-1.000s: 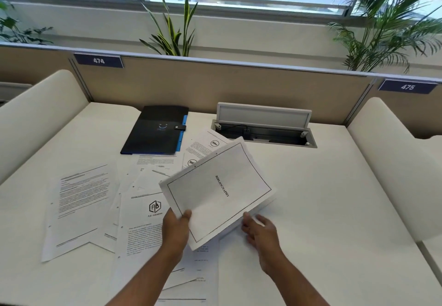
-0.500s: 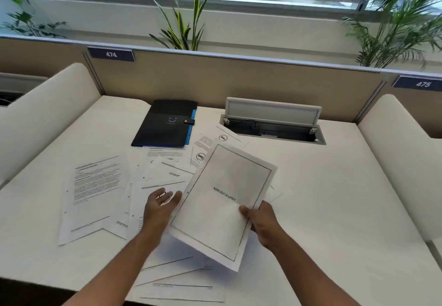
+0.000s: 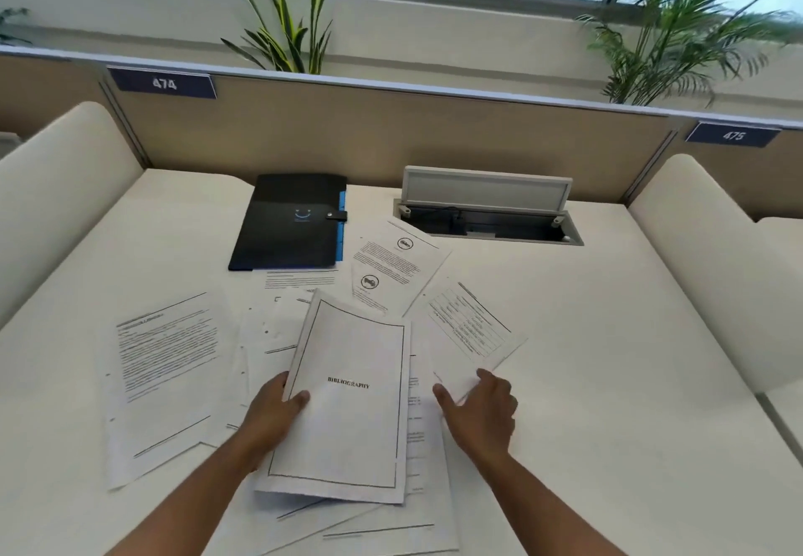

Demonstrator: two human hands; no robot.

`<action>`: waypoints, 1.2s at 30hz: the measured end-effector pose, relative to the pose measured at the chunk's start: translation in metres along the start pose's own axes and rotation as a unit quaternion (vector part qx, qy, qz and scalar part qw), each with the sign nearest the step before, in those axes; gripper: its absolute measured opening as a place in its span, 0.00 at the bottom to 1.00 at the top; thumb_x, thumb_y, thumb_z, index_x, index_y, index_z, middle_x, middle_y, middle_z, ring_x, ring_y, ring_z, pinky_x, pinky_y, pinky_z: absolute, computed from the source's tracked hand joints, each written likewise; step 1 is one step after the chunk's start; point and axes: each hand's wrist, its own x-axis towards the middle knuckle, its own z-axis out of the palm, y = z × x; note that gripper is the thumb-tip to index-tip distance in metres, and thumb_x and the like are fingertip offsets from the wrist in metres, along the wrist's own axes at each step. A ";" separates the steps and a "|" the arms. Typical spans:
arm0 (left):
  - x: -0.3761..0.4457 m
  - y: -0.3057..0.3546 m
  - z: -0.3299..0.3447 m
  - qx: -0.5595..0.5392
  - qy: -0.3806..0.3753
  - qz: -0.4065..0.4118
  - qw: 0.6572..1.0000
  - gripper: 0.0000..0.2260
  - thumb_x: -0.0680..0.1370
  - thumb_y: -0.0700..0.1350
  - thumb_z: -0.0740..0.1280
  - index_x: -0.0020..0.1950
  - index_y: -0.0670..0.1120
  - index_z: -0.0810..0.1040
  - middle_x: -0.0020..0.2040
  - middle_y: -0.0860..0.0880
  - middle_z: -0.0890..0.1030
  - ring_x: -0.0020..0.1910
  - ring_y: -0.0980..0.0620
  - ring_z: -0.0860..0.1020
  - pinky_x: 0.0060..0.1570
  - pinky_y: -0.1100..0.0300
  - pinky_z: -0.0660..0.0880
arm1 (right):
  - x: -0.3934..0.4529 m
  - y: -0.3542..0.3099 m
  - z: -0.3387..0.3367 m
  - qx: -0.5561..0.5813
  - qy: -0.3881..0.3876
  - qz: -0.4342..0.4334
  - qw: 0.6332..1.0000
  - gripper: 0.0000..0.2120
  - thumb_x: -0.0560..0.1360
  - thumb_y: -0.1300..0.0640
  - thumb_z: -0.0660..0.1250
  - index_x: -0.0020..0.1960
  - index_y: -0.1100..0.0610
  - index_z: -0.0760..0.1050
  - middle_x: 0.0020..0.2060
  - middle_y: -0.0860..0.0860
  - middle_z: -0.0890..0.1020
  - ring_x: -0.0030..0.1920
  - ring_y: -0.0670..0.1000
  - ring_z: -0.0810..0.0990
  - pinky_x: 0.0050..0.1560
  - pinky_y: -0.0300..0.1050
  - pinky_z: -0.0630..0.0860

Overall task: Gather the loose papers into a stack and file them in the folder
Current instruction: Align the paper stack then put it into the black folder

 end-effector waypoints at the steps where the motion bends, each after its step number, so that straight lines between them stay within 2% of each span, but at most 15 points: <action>1: -0.001 -0.006 -0.002 0.005 0.002 -0.003 1.000 0.21 0.81 0.45 0.65 0.73 0.44 0.69 0.70 0.45 0.74 0.67 0.43 0.72 0.69 0.46 0.69 | -0.004 0.006 0.006 -0.037 0.013 0.009 0.999 0.51 0.68 0.28 0.71 0.79 0.57 0.60 0.76 0.55 0.66 0.76 0.60 0.63 0.71 0.60 0.68; 3: -0.002 -0.014 -0.004 0.009 0.009 -0.002 1.000 0.21 0.81 0.44 0.65 0.73 0.43 0.69 0.70 0.44 0.73 0.68 0.43 0.71 0.69 0.48 0.68 | -0.007 0.014 0.018 -0.074 -0.006 -0.001 0.997 0.63 0.64 0.22 0.68 0.83 0.59 0.49 0.83 0.54 0.55 0.83 0.59 0.51 0.78 0.62 0.58; 5: -0.001 -0.019 -0.006 0.015 0.025 0.001 1.000 0.18 0.80 0.43 0.66 0.70 0.42 0.71 0.69 0.44 0.75 0.67 0.43 0.73 0.66 0.53 0.68 | -0.007 0.016 0.031 -0.082 -0.039 -0.029 0.995 0.67 0.64 0.18 0.64 0.84 0.57 0.40 0.85 0.50 0.44 0.84 0.56 0.39 0.81 0.61 0.44; 8: 0.005 -0.022 -0.008 0.022 0.038 0.006 0.999 0.16 0.80 0.42 0.66 0.67 0.42 0.74 0.65 0.44 0.78 0.64 0.43 0.74 0.64 0.52 0.70 | 0.001 0.009 0.038 -0.061 -0.037 -0.053 0.996 0.65 0.65 0.20 0.65 0.84 0.55 0.39 0.85 0.48 0.44 0.84 0.52 0.38 0.81 0.64 0.38; 13: 0.018 -0.028 -0.014 0.003 0.045 -0.001 0.999 0.11 0.79 0.44 0.67 0.61 0.46 0.76 0.53 0.52 0.77 0.54 0.48 0.75 0.53 0.58 0.69 | 0.009 -0.004 0.033 -0.048 -0.015 -0.083 0.995 0.53 0.71 0.31 0.71 0.84 0.55 0.51 0.82 0.51 0.61 0.84 0.53 0.51 0.81 0.60 0.49; 17: 0.023 -0.037 -0.011 -0.004 0.053 0.016 0.998 0.04 0.79 0.46 0.67 0.52 0.52 0.75 0.48 0.55 0.77 0.50 0.49 0.75 0.50 0.58 0.68 | -0.002 -0.016 0.032 0.016 0.026 -0.076 0.997 0.42 0.69 0.45 0.80 0.77 0.53 0.66 0.70 0.51 0.76 0.72 0.57 0.72 0.70 0.56 0.70; 20: 0.024 -0.040 -0.009 -0.002 0.058 0.034 0.998 0.02 0.79 0.46 0.66 0.51 0.52 0.75 0.47 0.54 0.78 0.48 0.49 0.75 0.49 0.57 0.69 | -0.010 -0.027 0.038 0.127 0.023 0.013 0.992 0.48 0.67 0.56 0.82 0.79 0.55 0.59 0.69 0.55 0.72 0.62 0.58 0.79 0.64 0.53 0.76; 23: 0.025 -0.042 -0.009 0.002 0.059 0.043 0.997 0.02 0.79 0.46 0.66 0.51 0.51 0.75 0.47 0.53 0.78 0.49 0.49 0.75 0.49 0.56 0.69 | -0.008 -0.035 0.041 0.218 0.007 0.108 0.970 0.53 0.68 0.59 0.82 0.81 0.56 0.52 0.68 0.59 0.76 0.66 0.60 0.78 0.68 0.55 0.75; 25: 0.026 -0.043 -0.008 0.009 0.064 0.049 0.997 0.03 0.79 0.46 0.66 0.52 0.51 0.75 0.48 0.53 0.77 0.49 0.49 0.74 0.50 0.56 0.69 | -0.004 -0.036 0.040 0.266 -0.001 0.147 0.953 0.50 0.68 0.59 0.82 0.80 0.56 0.55 0.63 0.57 0.79 0.65 0.59 0.79 0.67 0.53 0.75; 26: 0.026 -0.044 -0.008 0.011 0.065 0.051 0.996 0.03 0.79 0.46 0.66 0.53 0.51 0.75 0.49 0.53 0.77 0.49 0.50 0.74 0.50 0.56 0.69 | -0.001 -0.034 0.039 0.275 -0.002 0.157 0.949 0.44 0.68 0.58 0.83 0.77 0.58 0.63 0.59 0.55 0.81 0.62 0.58 0.80 0.64 0.52 0.77; 28: 0.027 -0.045 -0.008 0.011 0.065 0.053 0.996 0.03 0.79 0.46 0.66 0.52 0.52 0.74 0.48 0.54 0.77 0.49 0.50 0.75 0.50 0.56 0.70 | 0.005 -0.026 0.036 0.289 -0.016 0.160 0.944 0.26 0.67 0.56 0.83 0.60 0.63 0.79 0.47 0.52 0.85 0.51 0.54 0.83 0.54 0.49 0.79; 29: 0.027 -0.045 -0.008 0.010 0.064 0.052 0.997 0.02 0.79 0.46 0.66 0.51 0.52 0.75 0.48 0.54 0.78 0.49 0.49 0.75 0.49 0.56 0.70 | 0.007 -0.022 0.035 0.302 -0.029 0.153 0.940 0.21 0.68 0.55 0.82 0.53 0.66 0.80 0.42 0.54 0.84 0.46 0.53 0.82 0.50 0.50 0.79; 31: 0.027 -0.046 -0.008 0.008 0.065 0.047 0.997 0.02 0.79 0.47 0.66 0.51 0.52 0.75 0.48 0.54 0.79 0.49 0.49 0.76 0.49 0.56 0.70 | 0.011 -0.013 0.031 0.322 -0.038 0.137 0.936 0.19 0.71 0.53 0.80 0.44 0.68 0.78 0.36 0.60 0.81 0.40 0.53 0.77 0.45 0.52 0.78; 33: 0.026 -0.045 -0.008 0.008 0.069 0.042 0.997 0.02 0.79 0.47 0.66 0.50 0.53 0.74 0.47 0.55 0.78 0.50 0.48 0.76 0.49 0.56 0.70 | 0.016 -0.006 0.023 0.312 -0.023 0.126 0.941 0.19 0.75 0.47 0.76 0.39 0.61 0.75 0.33 0.57 0.77 0.38 0.53 0.74 0.41 0.49 0.72; 36: 0.028 -0.044 -0.006 0.010 0.075 0.028 0.997 0.03 0.79 0.47 0.67 0.52 0.51 0.76 0.46 0.57 0.76 0.54 0.47 0.76 0.50 0.57 0.68 | 0.028 0.009 0.007 0.272 0.017 0.131 0.953 0.26 0.79 0.40 0.69 0.33 0.58 0.70 0.29 0.52 0.75 0.33 0.53 0.73 0.37 0.46 0.67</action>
